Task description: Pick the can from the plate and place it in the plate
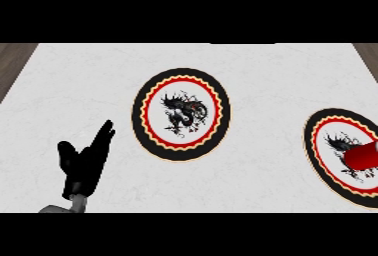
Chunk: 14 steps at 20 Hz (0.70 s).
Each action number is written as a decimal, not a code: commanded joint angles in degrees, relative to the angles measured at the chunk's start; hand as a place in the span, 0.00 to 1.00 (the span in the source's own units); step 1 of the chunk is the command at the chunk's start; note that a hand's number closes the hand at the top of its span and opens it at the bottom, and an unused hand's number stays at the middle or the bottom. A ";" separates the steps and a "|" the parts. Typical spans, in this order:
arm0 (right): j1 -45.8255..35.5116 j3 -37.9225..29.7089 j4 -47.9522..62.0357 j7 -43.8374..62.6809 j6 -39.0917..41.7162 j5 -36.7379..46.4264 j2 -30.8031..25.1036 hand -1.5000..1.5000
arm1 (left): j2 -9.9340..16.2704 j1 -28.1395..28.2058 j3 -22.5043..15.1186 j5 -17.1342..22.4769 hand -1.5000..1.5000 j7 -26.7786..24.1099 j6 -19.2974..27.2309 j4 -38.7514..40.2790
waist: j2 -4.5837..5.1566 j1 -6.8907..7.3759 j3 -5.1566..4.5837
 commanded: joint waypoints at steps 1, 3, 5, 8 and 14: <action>-1.98 3.95 -3.54 7.59 0.90 3.54 -2.07 0.00 | -1.08 -1.46 0.70 0.63 0.50 0.94 -1.75 3.60 | 0.37 0.44 -0.15; 1.93 4.73 -10.77 12.11 -1.01 4.81 0.52 0.00 | -0.29 1.77 -0.05 -0.50 0.50 1.45 -0.99 0.26 | 0.09 -0.07 -0.16; -1.06 5.47 -10.68 14.25 -0.52 6.31 1.57 0.00 | 0.33 -0.11 1.97 0.49 0.50 4.12 -2.38 -0.78 | 0.18 0.26 -0.11; -2.38 8.61 -13.48 17.36 -3.46 10.41 5.09 0.00 | -3.10 -1.93 1.38 -1.52 0.50 -0.57 -3.49 6.28 | 0.31 0.12 -0.12; -1.12 11.72 -21.61 28.16 -3.40 14.31 9.20 0.00 | -2.14 -1.39 3.55 -0.81 0.50 4.77 -3.60 1.37 | 0.17 -0.01 -0.12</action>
